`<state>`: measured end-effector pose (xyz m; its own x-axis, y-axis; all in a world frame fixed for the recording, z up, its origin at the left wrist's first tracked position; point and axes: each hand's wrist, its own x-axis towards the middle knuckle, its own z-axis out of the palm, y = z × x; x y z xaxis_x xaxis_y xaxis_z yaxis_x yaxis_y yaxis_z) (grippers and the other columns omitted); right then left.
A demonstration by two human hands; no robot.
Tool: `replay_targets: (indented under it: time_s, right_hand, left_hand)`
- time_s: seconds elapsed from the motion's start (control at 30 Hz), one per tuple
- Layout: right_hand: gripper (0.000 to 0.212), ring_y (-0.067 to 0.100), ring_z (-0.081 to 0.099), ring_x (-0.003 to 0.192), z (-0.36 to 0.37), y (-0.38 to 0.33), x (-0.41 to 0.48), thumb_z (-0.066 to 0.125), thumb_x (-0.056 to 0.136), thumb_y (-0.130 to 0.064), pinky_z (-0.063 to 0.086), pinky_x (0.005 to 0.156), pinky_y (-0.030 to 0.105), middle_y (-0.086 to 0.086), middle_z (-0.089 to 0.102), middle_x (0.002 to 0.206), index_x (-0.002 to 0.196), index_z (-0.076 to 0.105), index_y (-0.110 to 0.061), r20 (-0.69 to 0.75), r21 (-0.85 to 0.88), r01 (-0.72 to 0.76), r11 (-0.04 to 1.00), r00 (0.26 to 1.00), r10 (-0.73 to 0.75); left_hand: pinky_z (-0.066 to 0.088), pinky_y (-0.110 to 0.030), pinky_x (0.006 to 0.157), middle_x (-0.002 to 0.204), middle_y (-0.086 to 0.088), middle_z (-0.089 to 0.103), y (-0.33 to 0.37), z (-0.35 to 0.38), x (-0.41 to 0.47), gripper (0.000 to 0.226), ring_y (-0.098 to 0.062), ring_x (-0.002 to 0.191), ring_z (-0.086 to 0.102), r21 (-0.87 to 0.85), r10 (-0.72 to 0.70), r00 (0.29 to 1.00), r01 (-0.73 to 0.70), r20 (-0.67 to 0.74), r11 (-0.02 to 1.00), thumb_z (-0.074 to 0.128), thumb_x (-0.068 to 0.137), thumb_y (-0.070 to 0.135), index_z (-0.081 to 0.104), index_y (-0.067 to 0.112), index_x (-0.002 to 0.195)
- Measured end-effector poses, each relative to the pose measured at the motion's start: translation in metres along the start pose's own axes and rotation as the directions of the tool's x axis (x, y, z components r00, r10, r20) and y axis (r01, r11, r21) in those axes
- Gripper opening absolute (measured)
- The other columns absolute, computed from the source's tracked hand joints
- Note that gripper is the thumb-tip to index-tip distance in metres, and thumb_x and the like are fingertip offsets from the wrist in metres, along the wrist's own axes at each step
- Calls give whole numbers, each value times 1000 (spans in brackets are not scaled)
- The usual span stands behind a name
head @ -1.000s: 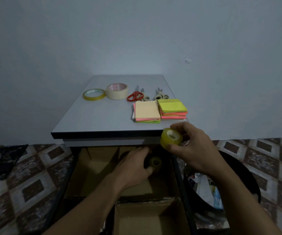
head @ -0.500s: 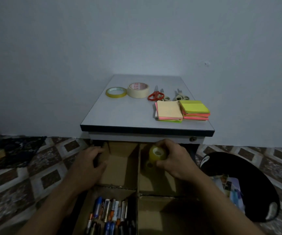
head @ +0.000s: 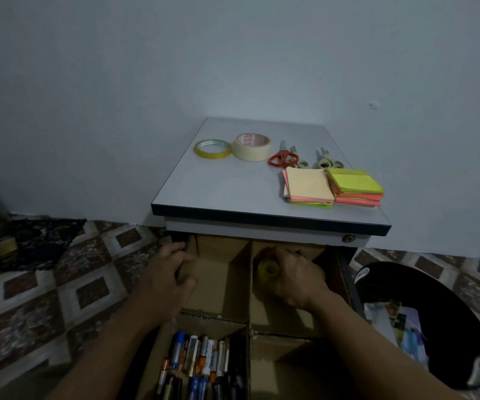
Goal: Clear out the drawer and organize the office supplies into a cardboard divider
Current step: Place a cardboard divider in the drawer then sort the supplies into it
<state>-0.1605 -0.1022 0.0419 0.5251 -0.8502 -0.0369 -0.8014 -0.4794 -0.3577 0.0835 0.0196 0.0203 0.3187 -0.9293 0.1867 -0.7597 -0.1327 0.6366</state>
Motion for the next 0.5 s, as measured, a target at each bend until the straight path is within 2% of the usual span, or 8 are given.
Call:
replay_targets:
  time_s: [0.1,0.23,0.4,0.5]
  right_hand:
    - [46,18,63,97,-2,0,0,70,85,-29,45,103,40,0,66,107,123,46,-27,30,3,-4,1000,1000,4]
    - [48,22,60,106,-4,-1,0,70,86,-28,51,93,39,1,62,118,127,45,-26,61,20,-2,1000,998,1]
    - [47,14,59,95,-6,1,-7,73,83,-37,48,73,25,-4,60,114,123,47,-31,19,63,16,998,1000,-17]
    - [42,7,62,90,-12,0,-21,72,84,-33,56,76,25,-8,61,112,120,50,-34,-20,132,50,990,999,-48]
  left_hand:
    - [28,-23,106,150,8,35,1,0,-1,33,-6,132,32,4,-3,1000,3,7,1000,68,91,25,61,25,123]
    - [29,-26,110,151,8,34,2,-1,-2,34,-1,129,29,-1,-3,1000,3,9,1000,68,91,26,61,26,124]
    - [25,-31,116,158,11,26,5,-3,-7,42,-12,143,25,12,-41,997,40,69,999,68,91,30,56,29,131]
    - [19,-34,120,161,13,20,8,-9,-12,50,-13,147,18,17,-66,990,65,123,998,66,92,37,49,33,139]
